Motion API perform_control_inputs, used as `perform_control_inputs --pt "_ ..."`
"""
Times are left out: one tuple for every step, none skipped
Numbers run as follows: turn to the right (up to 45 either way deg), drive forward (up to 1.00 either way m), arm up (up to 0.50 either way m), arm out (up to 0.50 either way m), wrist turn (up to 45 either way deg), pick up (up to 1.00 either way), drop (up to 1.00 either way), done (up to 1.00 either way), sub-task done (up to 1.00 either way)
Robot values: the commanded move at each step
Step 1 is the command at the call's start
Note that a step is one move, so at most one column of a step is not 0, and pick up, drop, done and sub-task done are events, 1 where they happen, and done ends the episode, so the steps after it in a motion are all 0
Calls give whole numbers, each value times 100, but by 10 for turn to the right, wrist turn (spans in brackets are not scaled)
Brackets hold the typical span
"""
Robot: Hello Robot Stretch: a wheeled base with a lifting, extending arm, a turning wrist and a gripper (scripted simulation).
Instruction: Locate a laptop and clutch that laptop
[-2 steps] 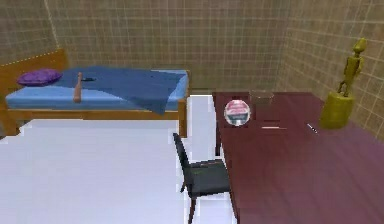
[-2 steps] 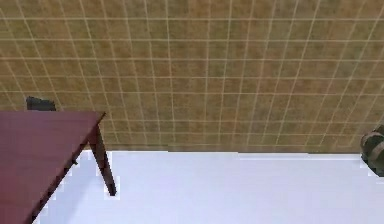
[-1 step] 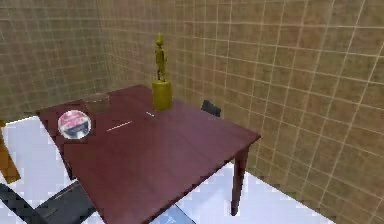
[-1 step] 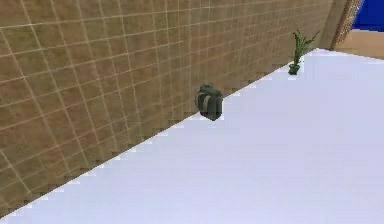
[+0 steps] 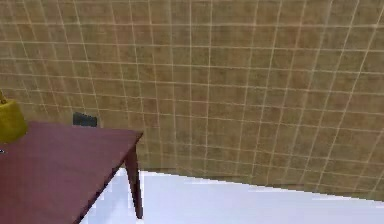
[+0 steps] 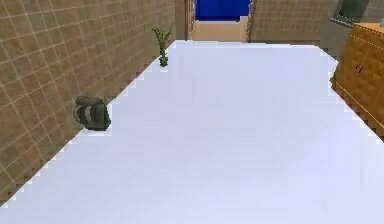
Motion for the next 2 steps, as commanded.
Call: perform_control_inputs --pt "0 100 0 0 0 0 0 0 0" --pt "210 0 0 0 0 0 0 0 0"
